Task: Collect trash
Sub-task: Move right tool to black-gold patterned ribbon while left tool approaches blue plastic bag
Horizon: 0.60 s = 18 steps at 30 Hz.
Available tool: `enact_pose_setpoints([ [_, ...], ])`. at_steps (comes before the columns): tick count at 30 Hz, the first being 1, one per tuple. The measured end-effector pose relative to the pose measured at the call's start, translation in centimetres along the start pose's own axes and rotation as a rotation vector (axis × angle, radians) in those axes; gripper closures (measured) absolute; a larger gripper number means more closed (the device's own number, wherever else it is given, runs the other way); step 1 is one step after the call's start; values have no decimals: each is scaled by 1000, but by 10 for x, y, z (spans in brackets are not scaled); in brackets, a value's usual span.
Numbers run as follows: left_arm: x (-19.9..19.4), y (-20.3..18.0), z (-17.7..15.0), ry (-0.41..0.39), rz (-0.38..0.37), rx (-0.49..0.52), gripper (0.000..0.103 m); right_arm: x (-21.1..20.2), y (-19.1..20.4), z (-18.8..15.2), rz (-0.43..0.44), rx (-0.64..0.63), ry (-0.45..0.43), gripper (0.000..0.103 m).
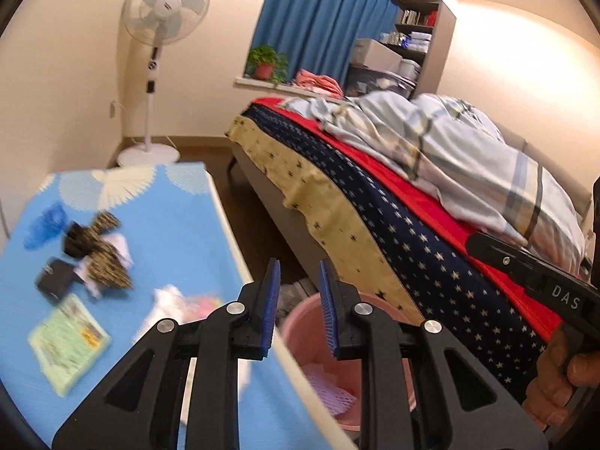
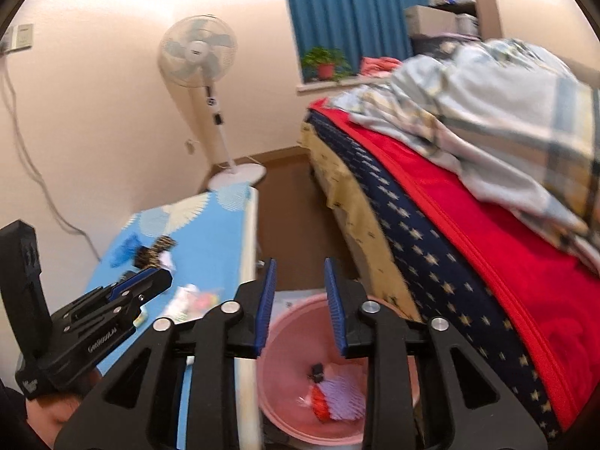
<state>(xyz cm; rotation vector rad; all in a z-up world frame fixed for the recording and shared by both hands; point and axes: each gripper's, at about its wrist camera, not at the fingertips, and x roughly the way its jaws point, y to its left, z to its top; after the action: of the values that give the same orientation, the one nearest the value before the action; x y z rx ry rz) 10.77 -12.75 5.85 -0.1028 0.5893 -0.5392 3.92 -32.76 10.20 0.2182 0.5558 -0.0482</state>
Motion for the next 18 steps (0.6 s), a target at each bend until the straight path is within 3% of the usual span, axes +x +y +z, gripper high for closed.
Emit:
enact_pose_setpoints([
  [7, -40, 61, 56, -66, 95, 71, 82, 11, 62, 48, 181, -98, -58, 86],
  [11, -50, 121, 74, -99, 188, 61, 82, 38, 105, 66, 293, -168, -56, 89],
  [18, -37, 211, 62, -74, 301, -15, 85, 103, 153, 55, 385, -244, -12, 89],
])
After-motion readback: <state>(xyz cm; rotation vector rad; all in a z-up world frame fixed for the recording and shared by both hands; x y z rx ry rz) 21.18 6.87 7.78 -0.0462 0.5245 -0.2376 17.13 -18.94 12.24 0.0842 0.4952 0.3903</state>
